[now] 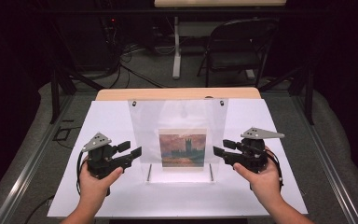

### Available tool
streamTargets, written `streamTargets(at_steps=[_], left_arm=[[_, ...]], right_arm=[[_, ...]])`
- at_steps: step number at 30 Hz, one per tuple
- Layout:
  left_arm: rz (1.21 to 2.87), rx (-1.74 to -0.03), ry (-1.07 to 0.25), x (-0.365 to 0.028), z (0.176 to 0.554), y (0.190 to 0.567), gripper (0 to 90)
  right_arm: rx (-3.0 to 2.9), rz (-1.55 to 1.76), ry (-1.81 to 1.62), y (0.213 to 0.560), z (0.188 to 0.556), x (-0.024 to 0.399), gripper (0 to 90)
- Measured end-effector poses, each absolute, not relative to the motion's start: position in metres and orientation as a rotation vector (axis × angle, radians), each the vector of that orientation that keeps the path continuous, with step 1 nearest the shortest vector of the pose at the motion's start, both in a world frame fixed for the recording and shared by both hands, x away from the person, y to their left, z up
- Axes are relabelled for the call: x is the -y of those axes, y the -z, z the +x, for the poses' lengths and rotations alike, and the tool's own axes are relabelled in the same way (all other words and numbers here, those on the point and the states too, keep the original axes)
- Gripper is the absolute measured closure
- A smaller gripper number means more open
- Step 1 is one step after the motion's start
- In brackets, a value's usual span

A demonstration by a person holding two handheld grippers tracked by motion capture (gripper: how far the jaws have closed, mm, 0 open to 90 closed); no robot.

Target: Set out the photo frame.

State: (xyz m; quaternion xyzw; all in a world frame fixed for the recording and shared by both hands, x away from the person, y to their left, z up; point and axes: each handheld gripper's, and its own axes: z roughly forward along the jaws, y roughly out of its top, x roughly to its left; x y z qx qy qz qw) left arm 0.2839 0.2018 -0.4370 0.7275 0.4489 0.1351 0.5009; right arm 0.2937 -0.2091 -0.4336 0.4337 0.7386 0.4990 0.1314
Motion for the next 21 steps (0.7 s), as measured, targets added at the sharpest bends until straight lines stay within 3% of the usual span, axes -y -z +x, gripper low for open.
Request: streamTargets(at_steps=[10, 16, 21], left_arm=[[1.718, -1.105, -0.389, -0.227, 0.267, 0.449, 37.4], [1.742, -1.149, -0.518, -0.236, 0.263, 0.468, 35.1], [1.719, -1.205, -0.499, -0.243, 0.266, 0.486, 34.2]], right_arm=[[-2.047, 1.254, -1.432, 0.443, 0.279, 0.231, 41.6], [-1.984, 1.298, -1.411, 0.457, 0.269, 0.247, 40.8], [-1.974, 1.317, -1.352, 0.474, 0.267, 0.256, 40.1]])
